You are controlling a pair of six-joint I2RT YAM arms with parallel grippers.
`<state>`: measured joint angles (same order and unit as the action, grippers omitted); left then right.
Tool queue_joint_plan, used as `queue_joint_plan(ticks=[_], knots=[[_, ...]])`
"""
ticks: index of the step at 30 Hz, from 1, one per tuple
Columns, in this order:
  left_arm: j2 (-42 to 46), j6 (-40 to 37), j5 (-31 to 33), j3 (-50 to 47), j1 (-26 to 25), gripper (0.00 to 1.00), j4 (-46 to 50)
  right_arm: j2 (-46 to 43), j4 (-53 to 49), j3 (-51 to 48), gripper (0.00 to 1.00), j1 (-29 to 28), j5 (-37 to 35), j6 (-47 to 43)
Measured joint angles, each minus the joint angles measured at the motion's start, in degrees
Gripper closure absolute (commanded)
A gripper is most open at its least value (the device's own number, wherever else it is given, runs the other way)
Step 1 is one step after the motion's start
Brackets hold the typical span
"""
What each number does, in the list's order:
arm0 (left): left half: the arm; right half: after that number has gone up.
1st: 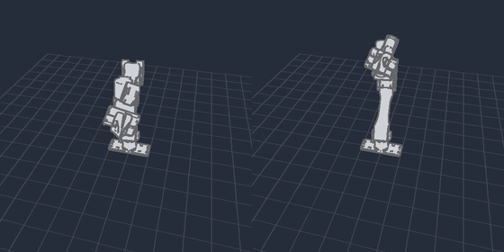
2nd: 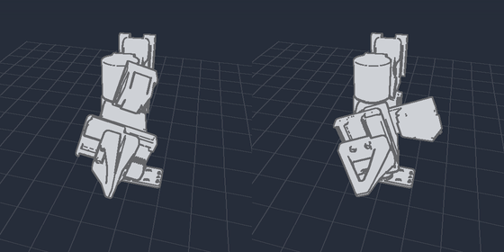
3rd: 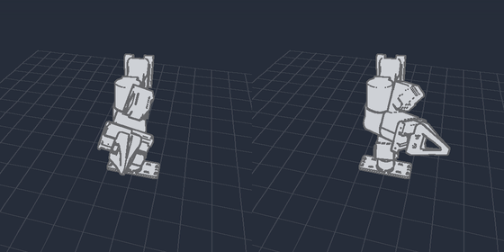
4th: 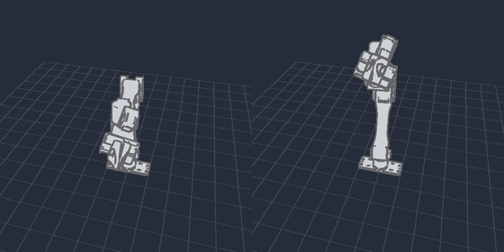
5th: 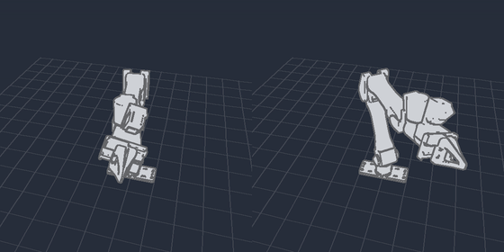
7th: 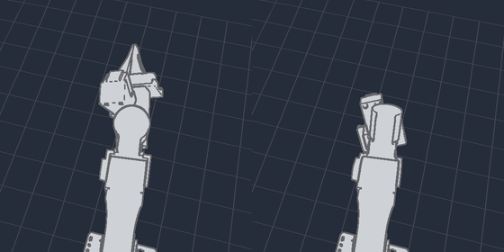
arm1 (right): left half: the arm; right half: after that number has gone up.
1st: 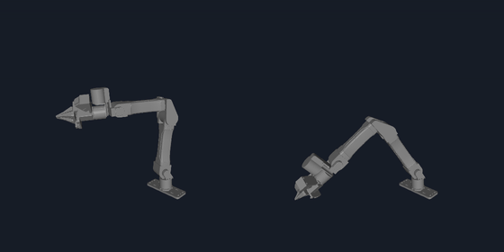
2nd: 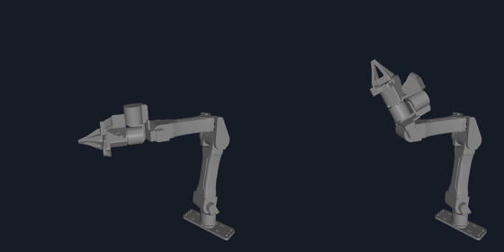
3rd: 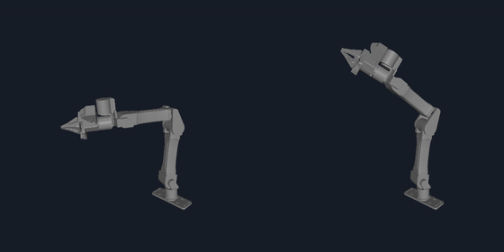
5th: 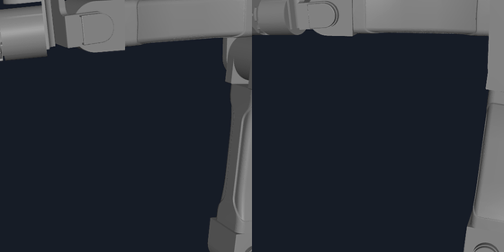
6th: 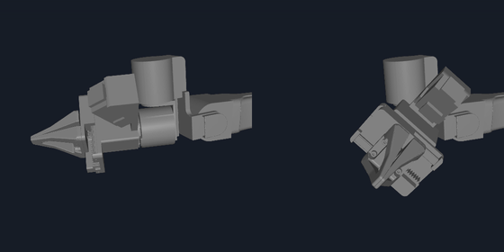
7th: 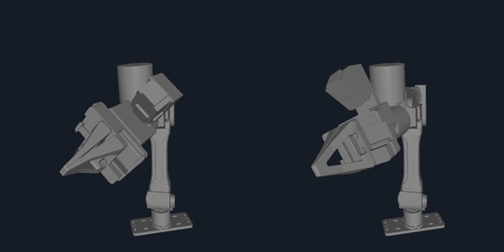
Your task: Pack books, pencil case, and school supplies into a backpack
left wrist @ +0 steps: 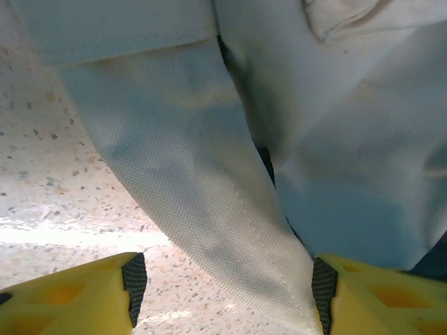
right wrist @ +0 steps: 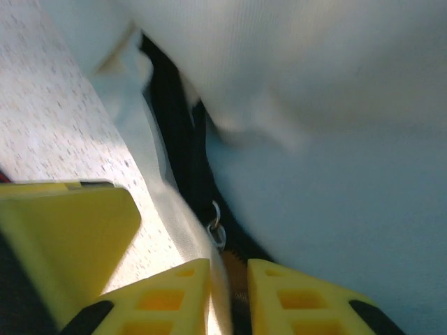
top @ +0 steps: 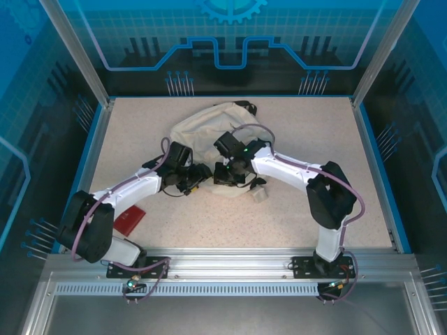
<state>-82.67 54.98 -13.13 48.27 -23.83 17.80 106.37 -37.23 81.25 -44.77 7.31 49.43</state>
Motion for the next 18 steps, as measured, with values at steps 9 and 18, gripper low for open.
queue_joint_plan(ticks=[9, 18], knots=[[-4.42, 7.08, -4.52, -2.80, 0.11, 0.44, -11.17, -0.17, 10.95, -10.71, 0.85, -0.22, 6.10, 0.00], [-7.61, 7.80, -4.74, -4.00, 0.28, 0.66, -12.90, -1.46, 16.00, -14.10, 0.80, -0.17, 6.91, -0.22]])
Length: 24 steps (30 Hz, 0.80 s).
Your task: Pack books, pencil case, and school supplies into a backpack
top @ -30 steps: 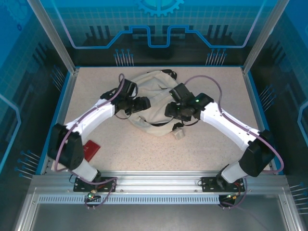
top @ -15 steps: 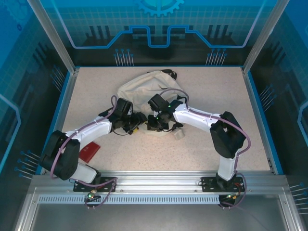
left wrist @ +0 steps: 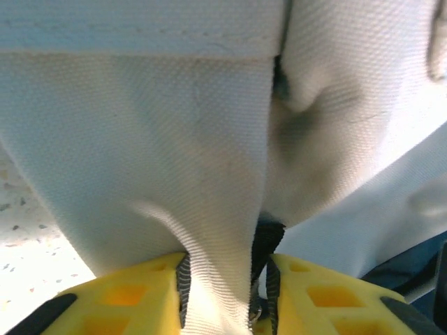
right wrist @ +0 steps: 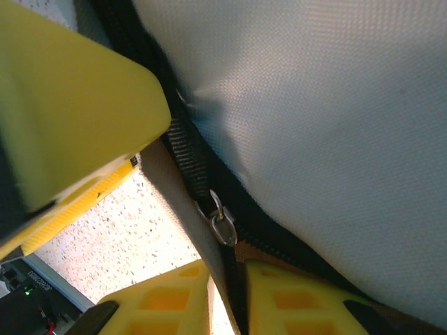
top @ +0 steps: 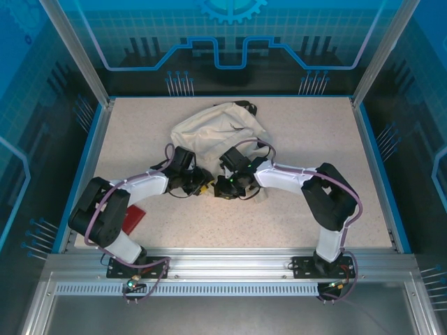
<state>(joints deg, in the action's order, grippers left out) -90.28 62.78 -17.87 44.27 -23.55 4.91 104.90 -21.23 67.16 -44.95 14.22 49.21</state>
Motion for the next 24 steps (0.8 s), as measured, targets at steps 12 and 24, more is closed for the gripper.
queue_joint_plan(ticks=[12, 24], knots=[[4.42, -3.39, -3.34, -5.40, 3.34, 0.39, -6.38, -1.90, -4.50, 4.11, 0.72, 0.00, -2.82, -2.47], [4.81, -5.88, -3.50, -6.38, 4.98, 0.72, -6.78, 7.10, -14.12, 20.68, 0.70, -1.88, -14.64, -6.95]])
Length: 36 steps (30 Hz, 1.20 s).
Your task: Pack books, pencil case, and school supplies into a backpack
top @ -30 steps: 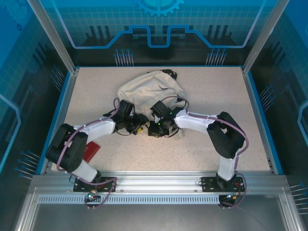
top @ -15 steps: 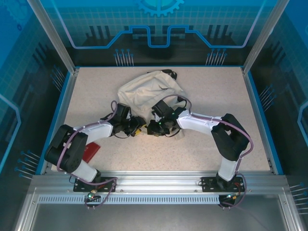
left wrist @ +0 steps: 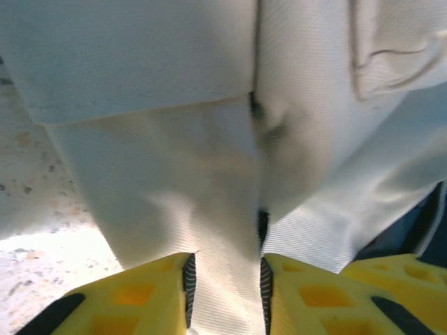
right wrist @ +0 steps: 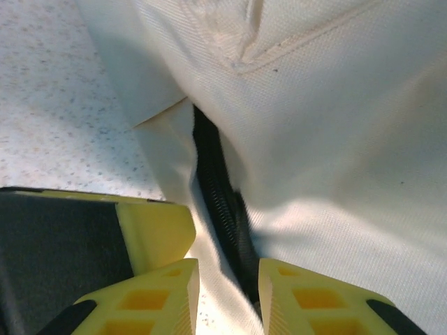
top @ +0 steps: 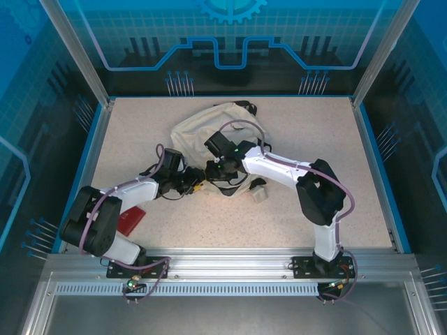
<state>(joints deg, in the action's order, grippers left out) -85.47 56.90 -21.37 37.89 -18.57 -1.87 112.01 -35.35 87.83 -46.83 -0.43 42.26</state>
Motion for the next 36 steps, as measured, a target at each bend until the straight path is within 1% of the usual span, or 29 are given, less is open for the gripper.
queue_joint_plan(ticks=[3, 10, 12, 22, 25, 30, 33, 36], knots=[[-1.57, -0.11, -0.11, -0.70, 0.00, 0.79, -0.13, 2.56, -1.57, 1.99, 0.69, 0.00, -0.83, -0.57], [-4.31, -0.31, -0.20, -1.33, 0.04, 0.83, -1.55, 7.45, -4.55, 7.15, 0.70, -0.02, -0.92, -1.25], [-5.09, -0.33, -0.24, -1.38, 0.04, 0.86, -2.16, 8.39, -5.40, 8.13, 0.70, -0.02, -0.94, -1.27], [-7.61, -0.35, -0.44, -1.44, 0.09, 0.87, -4.02, 13.09, -9.33, 12.61, 0.69, -0.28, -1.49, -1.68], [-7.65, -0.35, -0.44, -1.44, 0.15, 0.87, -4.04, 14.12, -11.50, 14.43, 0.72, -0.81, -3.65, -1.84], [-7.72, -0.35, -0.44, -1.44, 0.20, 0.87, -4.02, 14.12, -15.08, 14.95, 0.72, -2.27, -8.66, -1.79], [-7.78, -0.37, -0.44, -1.44, 0.22, 0.87, -4.02, 13.77, -16.41, 14.95, 0.72, -2.78, -10.47, -1.73], [-7.82, -0.37, -0.46, -1.44, 0.26, 0.88, -4.04, 13.03, -17.44, 14.93, 0.77, -2.86, -11.39, -1.62]])
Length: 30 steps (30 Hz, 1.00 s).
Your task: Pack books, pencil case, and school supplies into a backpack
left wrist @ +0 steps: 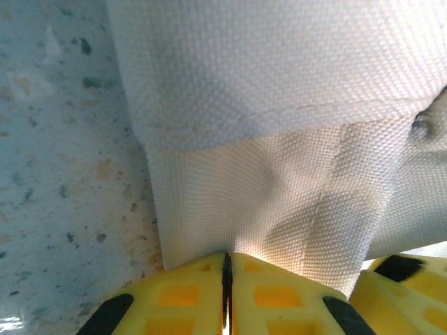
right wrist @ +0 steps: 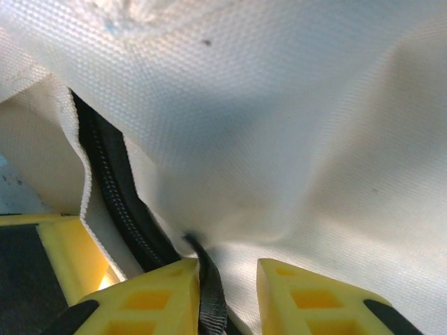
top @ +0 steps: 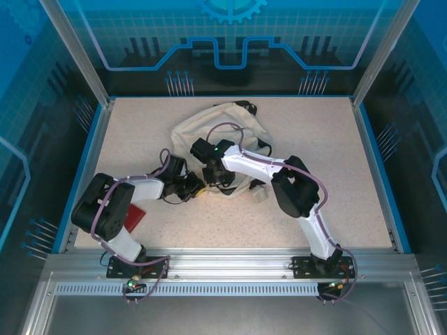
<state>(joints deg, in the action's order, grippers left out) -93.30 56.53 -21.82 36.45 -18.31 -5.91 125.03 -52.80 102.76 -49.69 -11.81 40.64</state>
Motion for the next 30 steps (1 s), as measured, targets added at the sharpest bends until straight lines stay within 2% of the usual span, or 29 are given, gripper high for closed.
queue_joint_plan(ticks=[4, 9, 19, 25, 30], knots=[[0.00, 0.00, -0.02, 0.00, 0.00, 0.88, 0.00, -0.20, -0.28, 0.00, 0.80, 0.00, 0.04, 0.24], [0.00, 0.00, -0.02, 0.00, 0.00, 0.88, 0.00, -0.20, -0.26, 0.00, 0.71, 0.02, 0.70, 0.26], [0.00, 0.00, -0.11, 0.00, 0.04, 0.88, 0.02, 0.37, 0.31, -0.02, 0.73, 0.87, 3.96, 0.68], [0.00, -0.02, -0.11, 0.00, 0.04, 0.88, 0.04, 0.50, 2.29, -0.79, 0.91, 1.75, 6.47, 0.42], [0.00, -0.13, -0.09, 0.00, 0.04, 0.88, 0.07, -0.52, 2.93, -2.49, 0.97, 1.75, 4.96, 0.87]])
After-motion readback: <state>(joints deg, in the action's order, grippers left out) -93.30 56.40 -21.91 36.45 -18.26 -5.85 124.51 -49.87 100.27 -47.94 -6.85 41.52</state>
